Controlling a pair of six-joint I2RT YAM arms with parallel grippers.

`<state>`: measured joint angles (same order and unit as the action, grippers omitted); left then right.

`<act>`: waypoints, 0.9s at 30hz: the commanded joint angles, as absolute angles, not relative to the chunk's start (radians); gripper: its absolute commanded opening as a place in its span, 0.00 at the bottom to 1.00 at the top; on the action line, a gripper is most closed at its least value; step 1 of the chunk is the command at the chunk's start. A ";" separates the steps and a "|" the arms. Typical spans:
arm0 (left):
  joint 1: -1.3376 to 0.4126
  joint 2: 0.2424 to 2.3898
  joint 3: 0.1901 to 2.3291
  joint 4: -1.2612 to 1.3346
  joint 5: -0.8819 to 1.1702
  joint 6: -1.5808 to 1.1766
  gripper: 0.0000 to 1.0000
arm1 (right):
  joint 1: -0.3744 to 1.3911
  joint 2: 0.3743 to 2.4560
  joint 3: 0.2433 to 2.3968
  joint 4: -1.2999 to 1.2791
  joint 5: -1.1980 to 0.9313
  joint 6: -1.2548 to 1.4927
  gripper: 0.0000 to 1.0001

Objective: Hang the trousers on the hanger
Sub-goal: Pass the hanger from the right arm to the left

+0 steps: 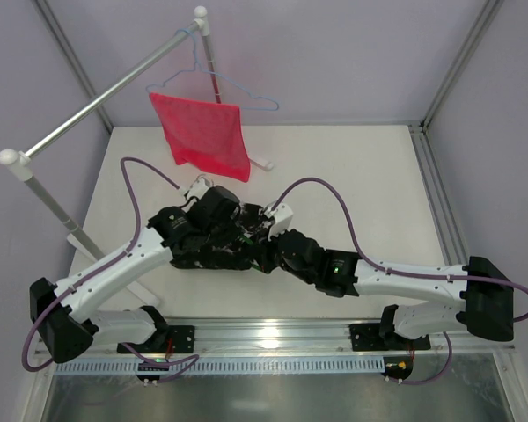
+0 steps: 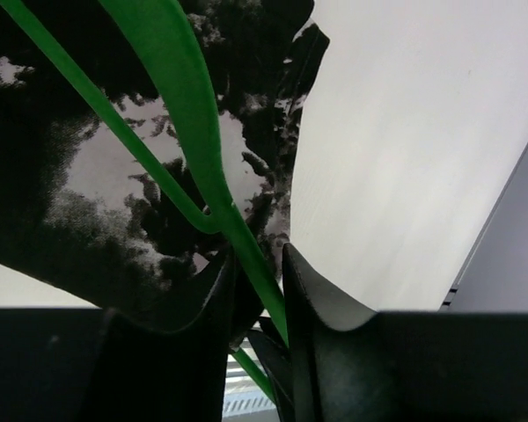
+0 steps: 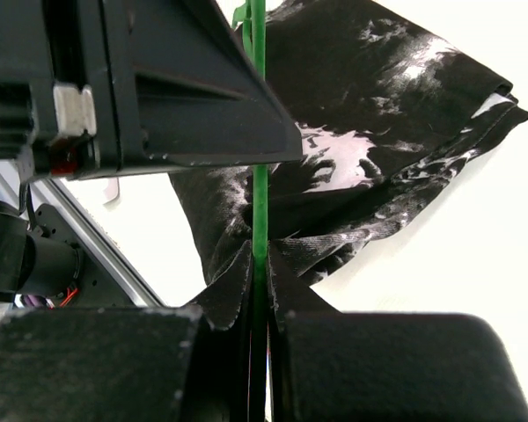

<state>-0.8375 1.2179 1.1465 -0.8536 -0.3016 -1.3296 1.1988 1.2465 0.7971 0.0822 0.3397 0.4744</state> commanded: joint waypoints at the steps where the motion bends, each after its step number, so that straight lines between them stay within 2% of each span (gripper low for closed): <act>1: -0.842 1.168 1.109 -0.766 -0.334 -1.350 0.26 | 1.210 1.258 0.850 0.184 0.385 0.494 0.04; 3: -0.842 1.158 1.100 -0.738 -0.330 -1.335 0.18 | 1.216 1.262 0.853 0.186 0.388 0.495 0.04; 4: -0.842 1.157 1.100 -0.715 -0.328 -1.321 0.10 | 1.218 1.266 0.856 0.186 0.391 0.497 0.04; 7: -0.844 1.155 1.112 -0.701 -0.322 -1.276 0.00 | 1.218 1.279 0.865 0.189 0.391 0.499 0.04; 15: -0.848 1.098 1.166 -0.762 -0.440 -1.177 0.00 | 1.218 1.308 0.934 0.175 0.391 0.506 0.04; 20: -0.850 1.068 1.226 -0.847 -0.538 -1.146 0.00 | 1.207 1.330 1.043 0.112 0.384 0.480 0.08; 23: -0.850 1.054 1.282 -0.894 -0.595 -1.105 0.00 | 1.200 1.354 1.122 0.068 0.365 0.468 0.14; 27: -0.850 1.035 1.339 -0.934 -0.640 -1.054 0.00 | 1.190 1.405 1.204 0.051 0.336 0.472 0.16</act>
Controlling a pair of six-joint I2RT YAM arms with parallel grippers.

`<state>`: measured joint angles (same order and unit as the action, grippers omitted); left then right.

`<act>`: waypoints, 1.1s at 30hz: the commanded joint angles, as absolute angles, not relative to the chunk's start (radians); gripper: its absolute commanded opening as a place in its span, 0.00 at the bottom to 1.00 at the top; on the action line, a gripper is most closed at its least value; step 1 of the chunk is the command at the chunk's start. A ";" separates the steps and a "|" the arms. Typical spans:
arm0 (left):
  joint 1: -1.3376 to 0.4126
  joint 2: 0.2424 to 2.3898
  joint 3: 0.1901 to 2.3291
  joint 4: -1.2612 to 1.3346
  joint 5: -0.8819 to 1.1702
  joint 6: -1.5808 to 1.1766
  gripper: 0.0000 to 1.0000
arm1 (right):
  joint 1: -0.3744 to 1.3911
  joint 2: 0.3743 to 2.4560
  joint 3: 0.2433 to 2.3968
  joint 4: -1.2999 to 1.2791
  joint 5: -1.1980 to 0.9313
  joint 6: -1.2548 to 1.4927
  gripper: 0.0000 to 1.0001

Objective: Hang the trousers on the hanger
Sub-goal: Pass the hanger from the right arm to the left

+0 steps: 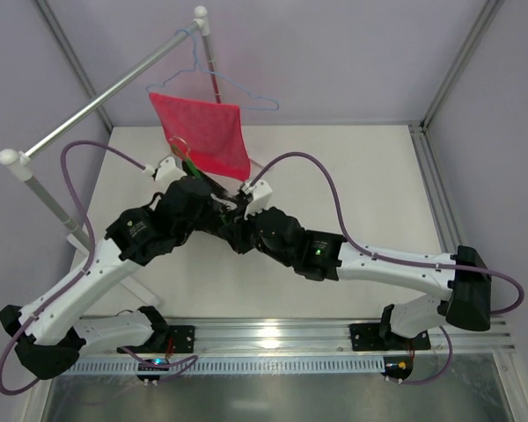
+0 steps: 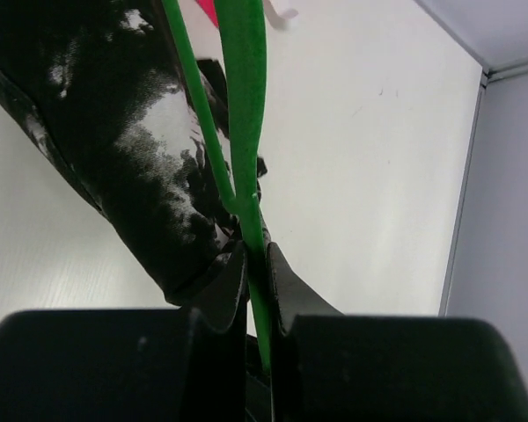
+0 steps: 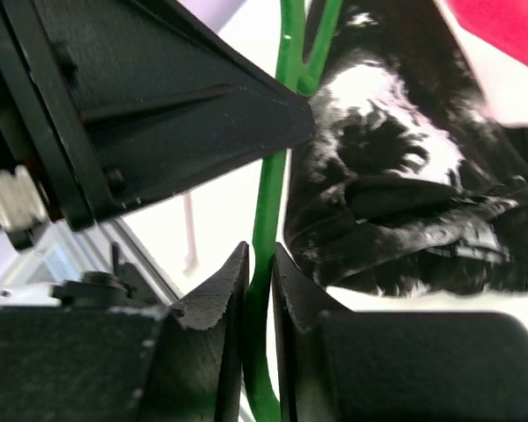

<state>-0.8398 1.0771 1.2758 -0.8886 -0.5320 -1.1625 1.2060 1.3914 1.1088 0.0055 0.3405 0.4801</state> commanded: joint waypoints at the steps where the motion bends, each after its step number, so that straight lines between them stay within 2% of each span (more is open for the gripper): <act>1: -0.851 1.026 1.354 -0.948 -0.650 -1.043 0.00 | 1.186 1.414 1.235 0.042 0.331 0.477 0.19; 3: -0.850 1.020 1.373 -0.965 -0.676 -1.008 0.00 | 1.181 1.436 1.262 0.035 0.322 0.480 0.18; 6: -0.850 1.015 1.414 -0.979 -0.692 -0.951 0.00 | 1.169 1.459 1.327 0.025 0.286 0.469 0.04; 7: -0.850 1.014 1.423 -0.982 -0.693 -0.937 0.00 | 1.164 1.474 1.365 0.018 0.275 0.463 0.04; 19: -0.850 1.075 1.620 -1.019 -0.759 -0.779 0.00 | 1.152 1.603 1.675 -0.058 0.226 0.400 0.04; 33: -0.850 1.097 1.736 -0.997 -0.779 -0.637 0.00 | 1.115 1.733 1.893 -0.047 0.164 0.414 0.04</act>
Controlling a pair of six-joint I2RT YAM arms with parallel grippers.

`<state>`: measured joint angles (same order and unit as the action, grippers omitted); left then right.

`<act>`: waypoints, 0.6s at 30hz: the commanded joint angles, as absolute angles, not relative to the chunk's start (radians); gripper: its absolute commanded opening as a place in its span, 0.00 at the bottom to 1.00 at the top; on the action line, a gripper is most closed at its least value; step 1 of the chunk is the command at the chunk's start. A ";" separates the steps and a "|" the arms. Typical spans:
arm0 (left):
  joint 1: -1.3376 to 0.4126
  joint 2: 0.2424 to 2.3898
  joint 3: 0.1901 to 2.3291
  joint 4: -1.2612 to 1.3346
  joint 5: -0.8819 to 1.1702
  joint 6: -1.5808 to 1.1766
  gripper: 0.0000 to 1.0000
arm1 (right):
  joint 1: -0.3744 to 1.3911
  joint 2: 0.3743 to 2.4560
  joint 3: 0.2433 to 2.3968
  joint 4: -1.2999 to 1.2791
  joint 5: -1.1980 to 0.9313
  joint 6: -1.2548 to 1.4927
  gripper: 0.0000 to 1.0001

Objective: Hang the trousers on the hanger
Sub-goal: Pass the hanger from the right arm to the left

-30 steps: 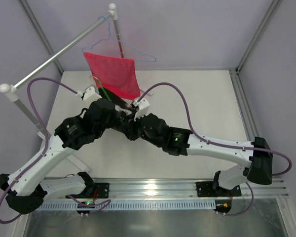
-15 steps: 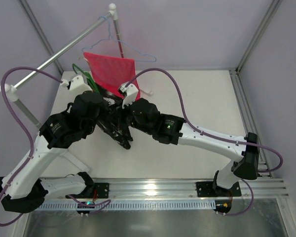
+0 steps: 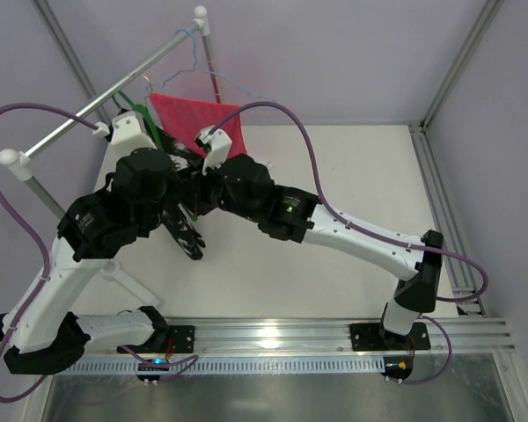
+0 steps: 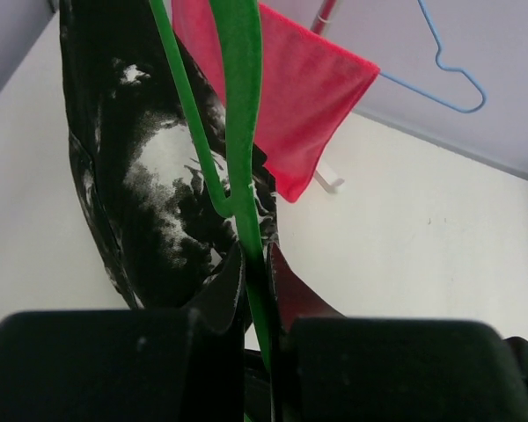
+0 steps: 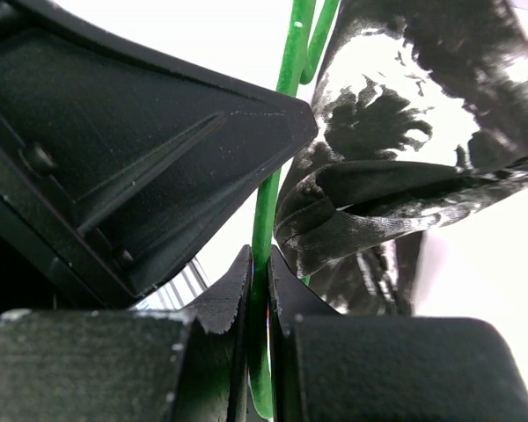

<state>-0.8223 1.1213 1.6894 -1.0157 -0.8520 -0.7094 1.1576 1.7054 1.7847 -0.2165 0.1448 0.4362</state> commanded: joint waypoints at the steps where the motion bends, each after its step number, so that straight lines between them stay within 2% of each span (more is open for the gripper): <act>1: -0.850 1.092 1.732 -0.993 -0.787 -0.629 0.00 | 1.115 1.758 1.926 -0.058 0.163 0.414 0.04; 7: -0.848 1.089 1.710 -0.960 -0.808 -0.577 0.00 | 1.115 1.841 2.055 -0.104 0.158 0.416 0.04; 13: -0.848 1.111 1.729 -0.986 -0.836 -0.575 0.00 | 1.106 1.848 2.052 -0.083 0.166 0.430 0.04; 18: -0.848 1.098 1.664 -0.907 -0.714 -0.551 0.00 | 1.104 1.804 1.984 -0.048 0.198 0.420 0.04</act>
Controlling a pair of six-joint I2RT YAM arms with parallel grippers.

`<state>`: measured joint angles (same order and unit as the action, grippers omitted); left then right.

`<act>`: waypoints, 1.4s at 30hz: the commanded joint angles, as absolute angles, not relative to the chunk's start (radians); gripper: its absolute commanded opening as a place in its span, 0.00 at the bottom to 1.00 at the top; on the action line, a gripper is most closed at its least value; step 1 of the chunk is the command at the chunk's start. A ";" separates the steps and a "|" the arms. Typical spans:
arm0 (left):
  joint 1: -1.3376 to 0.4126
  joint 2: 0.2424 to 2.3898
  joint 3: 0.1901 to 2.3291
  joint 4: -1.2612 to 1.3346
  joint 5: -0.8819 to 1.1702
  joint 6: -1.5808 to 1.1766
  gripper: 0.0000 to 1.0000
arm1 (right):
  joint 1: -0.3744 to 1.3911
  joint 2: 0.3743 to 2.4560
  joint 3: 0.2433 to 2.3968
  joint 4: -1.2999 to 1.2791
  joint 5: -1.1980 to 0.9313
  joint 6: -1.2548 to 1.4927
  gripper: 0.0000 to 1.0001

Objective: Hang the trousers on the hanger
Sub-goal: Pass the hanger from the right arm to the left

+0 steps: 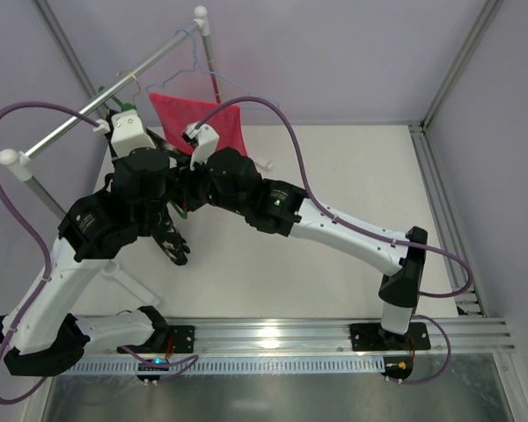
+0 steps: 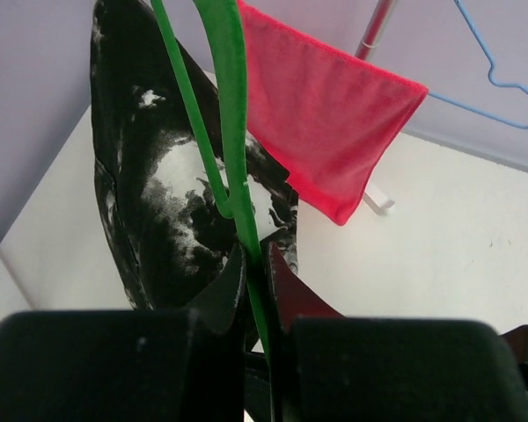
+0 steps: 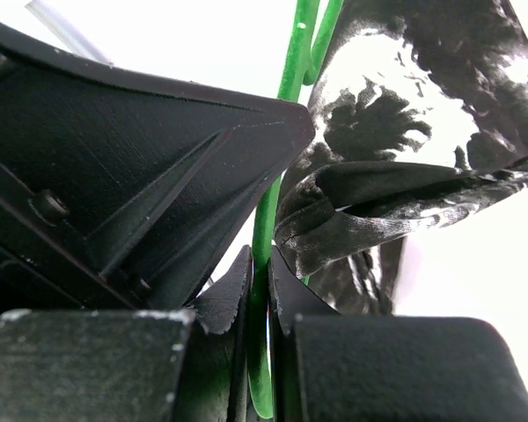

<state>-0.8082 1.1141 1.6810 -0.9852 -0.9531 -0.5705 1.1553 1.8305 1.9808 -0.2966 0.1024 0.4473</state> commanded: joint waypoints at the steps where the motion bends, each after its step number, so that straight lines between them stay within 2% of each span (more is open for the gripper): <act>1: -0.848 1.098 1.652 -0.893 -0.692 -0.551 0.00 | 1.104 1.771 1.930 -0.022 0.207 0.422 0.04; 9: -0.848 1.166 1.628 -0.827 -0.463 -0.589 0.00 | 1.077 1.582 1.578 0.135 0.250 0.446 0.04; 15: -0.848 1.193 1.583 -0.811 -0.451 -0.618 0.00 | 1.014 1.468 1.379 0.228 0.203 0.489 0.04; 20: -0.848 1.198 1.586 -0.808 -0.491 -0.621 0.00 | 0.973 1.425 1.324 0.250 0.149 0.499 0.04; 24: -0.848 1.192 1.583 -0.782 -0.446 -0.597 0.00 | 0.971 1.411 1.316 0.249 0.144 0.483 0.04; 29: -0.848 1.221 1.635 -0.880 -0.455 -0.653 0.01 | 0.971 1.394 1.292 0.265 0.138 0.486 0.04; 30: -0.848 1.229 1.644 -0.911 -0.483 -0.675 0.04 | 0.971 1.387 1.266 0.284 0.146 0.488 0.04; 34: -0.848 1.239 1.657 -1.020 -0.563 -0.802 0.29 | 0.973 1.367 1.221 0.313 0.147 0.499 0.04; 36: -0.845 1.230 1.628 -1.035 -0.569 -0.837 0.36 | 0.973 1.358 1.201 0.325 0.152 0.499 0.04; 37: -0.845 1.229 1.615 -1.029 -0.563 -0.862 0.43 | 0.971 1.351 1.195 0.327 0.152 0.499 0.04; 42: -0.805 1.252 1.585 -1.022 -0.525 -0.897 0.52 | 0.980 1.338 1.148 0.348 0.141 0.502 0.04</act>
